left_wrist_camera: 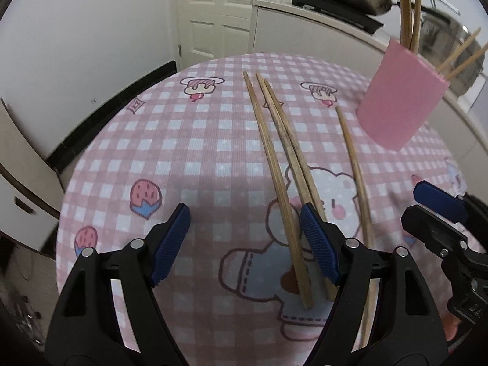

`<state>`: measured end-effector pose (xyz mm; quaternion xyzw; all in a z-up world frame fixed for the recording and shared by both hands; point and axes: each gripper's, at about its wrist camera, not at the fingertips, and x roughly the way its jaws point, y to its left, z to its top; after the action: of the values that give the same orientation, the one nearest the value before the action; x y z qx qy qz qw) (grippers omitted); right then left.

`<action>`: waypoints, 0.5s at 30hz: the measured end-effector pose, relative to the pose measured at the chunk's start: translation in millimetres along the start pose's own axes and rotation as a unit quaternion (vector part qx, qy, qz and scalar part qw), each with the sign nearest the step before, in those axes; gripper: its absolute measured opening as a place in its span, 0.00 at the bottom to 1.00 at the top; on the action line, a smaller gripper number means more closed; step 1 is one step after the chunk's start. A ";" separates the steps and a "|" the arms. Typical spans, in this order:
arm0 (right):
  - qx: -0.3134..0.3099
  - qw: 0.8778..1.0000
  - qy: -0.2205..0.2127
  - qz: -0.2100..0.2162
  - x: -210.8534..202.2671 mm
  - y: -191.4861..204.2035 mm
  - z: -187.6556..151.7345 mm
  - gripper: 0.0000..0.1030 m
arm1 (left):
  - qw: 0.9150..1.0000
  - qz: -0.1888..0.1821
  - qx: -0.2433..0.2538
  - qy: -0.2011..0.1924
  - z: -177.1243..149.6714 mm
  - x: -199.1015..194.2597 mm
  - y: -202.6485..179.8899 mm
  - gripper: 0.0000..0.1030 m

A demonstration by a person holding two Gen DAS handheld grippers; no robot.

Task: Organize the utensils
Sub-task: 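Move both open tools back down to the chopsticks on the table, then close the right tool on a single chopstick while the left tool grasps another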

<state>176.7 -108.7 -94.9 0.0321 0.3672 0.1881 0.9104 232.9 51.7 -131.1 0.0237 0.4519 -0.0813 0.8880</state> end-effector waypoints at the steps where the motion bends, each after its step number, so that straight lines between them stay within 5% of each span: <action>1: 0.000 1.000 0.004 -0.001 1.9 0.4 0.0 0.38 | 1.000 0.009 0.007 -0.003 0.1 0.1 -1.7 0.61; 3: 0.000 1.000 0.012 -0.004 7.3 1.5 0.9 0.39 | 1.000 0.014 0.009 -0.007 1.8 0.7 -3.1 0.37; 8: 0.005 0.999 0.042 -0.010 23.4 4.9 3.2 0.41 | 1.000 0.011 0.006 -0.008 2.5 -2.0 3.2 0.09; 11: 0.001 0.998 0.062 -0.019 33.6 8.8 4.4 0.41 | 1.000 -0.005 -0.008 -0.005 -1.6 -5.8 9.6 0.07; 14: -0.016 0.996 0.081 -0.020 43.2 12.7 2.8 0.15 | 1.000 -0.010 -0.007 0.001 -9.5 -12.6 11.1 0.06; 15: -0.021 0.996 0.081 -0.022 43.8 12.9 2.6 0.14 | 1.000 -0.010 -0.004 0.003 -12.7 -15.1 11.0 0.06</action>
<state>203.3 -80.5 -119.3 -0.0105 0.4363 0.1776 0.8821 215.8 65.8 -126.8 0.0154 0.4555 -0.0884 0.8857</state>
